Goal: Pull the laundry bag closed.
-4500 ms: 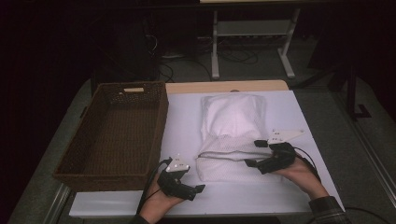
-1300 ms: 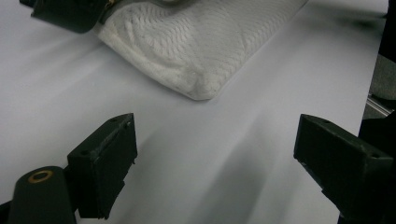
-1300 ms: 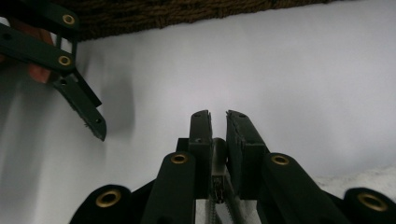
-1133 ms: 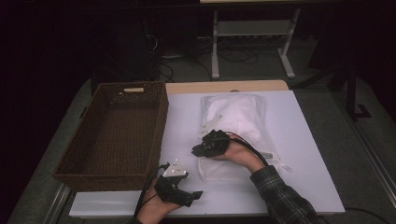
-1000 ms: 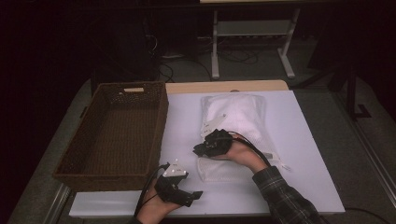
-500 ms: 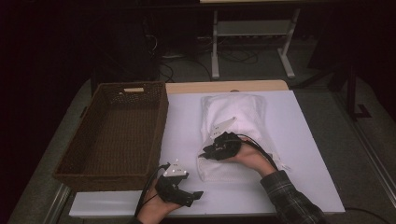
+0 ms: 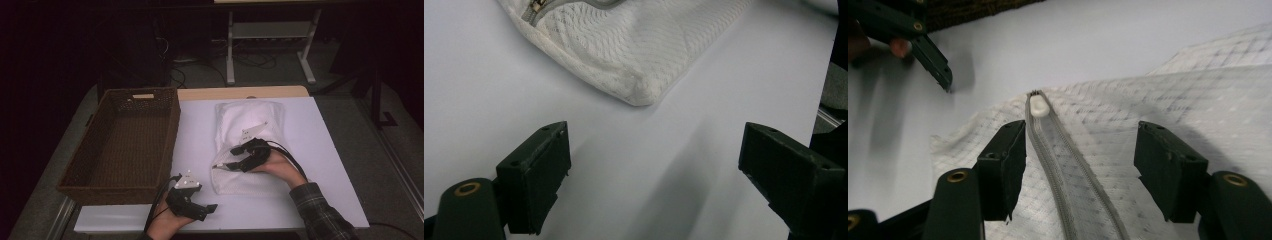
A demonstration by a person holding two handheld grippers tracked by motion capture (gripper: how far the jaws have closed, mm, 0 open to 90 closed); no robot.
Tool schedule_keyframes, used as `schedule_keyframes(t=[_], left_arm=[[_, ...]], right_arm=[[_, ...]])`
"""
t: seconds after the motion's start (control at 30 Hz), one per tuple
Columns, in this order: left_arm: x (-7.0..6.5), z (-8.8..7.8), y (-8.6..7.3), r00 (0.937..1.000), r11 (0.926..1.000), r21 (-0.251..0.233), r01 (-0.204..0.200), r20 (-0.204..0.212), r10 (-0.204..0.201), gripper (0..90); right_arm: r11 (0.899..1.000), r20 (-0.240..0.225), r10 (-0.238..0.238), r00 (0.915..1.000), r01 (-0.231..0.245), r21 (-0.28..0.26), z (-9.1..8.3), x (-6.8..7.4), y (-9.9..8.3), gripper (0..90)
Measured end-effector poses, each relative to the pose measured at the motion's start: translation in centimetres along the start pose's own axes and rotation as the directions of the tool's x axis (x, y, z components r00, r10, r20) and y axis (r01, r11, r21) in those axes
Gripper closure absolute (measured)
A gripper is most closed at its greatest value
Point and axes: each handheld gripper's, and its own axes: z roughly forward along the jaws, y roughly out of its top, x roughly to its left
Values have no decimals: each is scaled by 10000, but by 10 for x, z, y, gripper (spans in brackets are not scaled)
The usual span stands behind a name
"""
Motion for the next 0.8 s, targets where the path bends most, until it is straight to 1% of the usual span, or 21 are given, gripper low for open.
schedule_keyframes(t=[0.03, 0.13, 0.27, 0.3, 0.33, 0.37, 0.47, 0.5, 0.53, 0.6, 0.67, 0.73, 0.77, 0.8], left_arm=[[0, 0, 0, 10000, 10000, 20, 14, -3, -14, 129], [0, 1, 0, 10000, 10000, 42, 54, 17, -54, 129], [0, 1, 0, 10000, 10000, 37, 15, 2, -15, 129], [0, 1, 0, 10000, 10000, 37, 15, 2, -15, 129], [0, 1, 0, 10000, 10000, 41, 32, -10, -32, 129], [0, 1, 0, 10000, 10000, 47, 28, -10, -28, 130], [-1, 0, 2, 10000, 10000, -6, -21, -23, 21, 130], [-2, 0, 2, 10000, 10000, -24, -11, -30, 11, 131], [-2, 0, 2, 10000, 10000, -24, -11, -30, 11, 131], [-1, 1, 3, 10000, 10000, -37, 9, -49, -10, 132], [-1, 1, 5, 9999, 10000, -14, 30, -107, -30, 133], [-1, 1, 6, 9999, 10000, -16, 10, -163, -10, 133], [-1, 1, 6, 9999, 10000, -16, 10, -163, -10, 133], [0, 0, 8, 9997, 10000, -33, 31, -232, -32, 133]], right_arm=[[10000, -27, 10, 10000, -9, 63, 2, 0, -1, 358], [9994, -55, -252, 9997, 253, 220, 12, 0, -4, 355], [9991, -60, -335, 9994, 336, 272, 15, 1, -4, 360], [9938, 232, -802, 9965, 782, 791, 22, 4, -6, 360], [9938, 232, -802, 9965, 782, 791, 22, 4, -6, 423], [9934, 585, -997, 9933, 960, 635, 22, 7, -9, 493], [9945, 704, -980, 9927, 950, 449, 21, 8, -12, 589], [9951, 711, -929, 9931, 902, 404, 20, 8, -13, 614], [9951, 711, -929, 9931, 902, 404, 20, 8, -13, 614], [9971, 838, -735, 9938, 715, 266, 20, 7, -15, 671], [9987, 846, -504, 9951, 493, 148, 20, 7, -16, 704], [9986, 867, -520, 9949, 510, 135, 20, 8, -17, 765], [9986, 867, -520, 9949, 510, 135, 20, 8, -17, 765], [9981, 850, -604, 9946, 593, 149, 20, 9, -17, 801]])
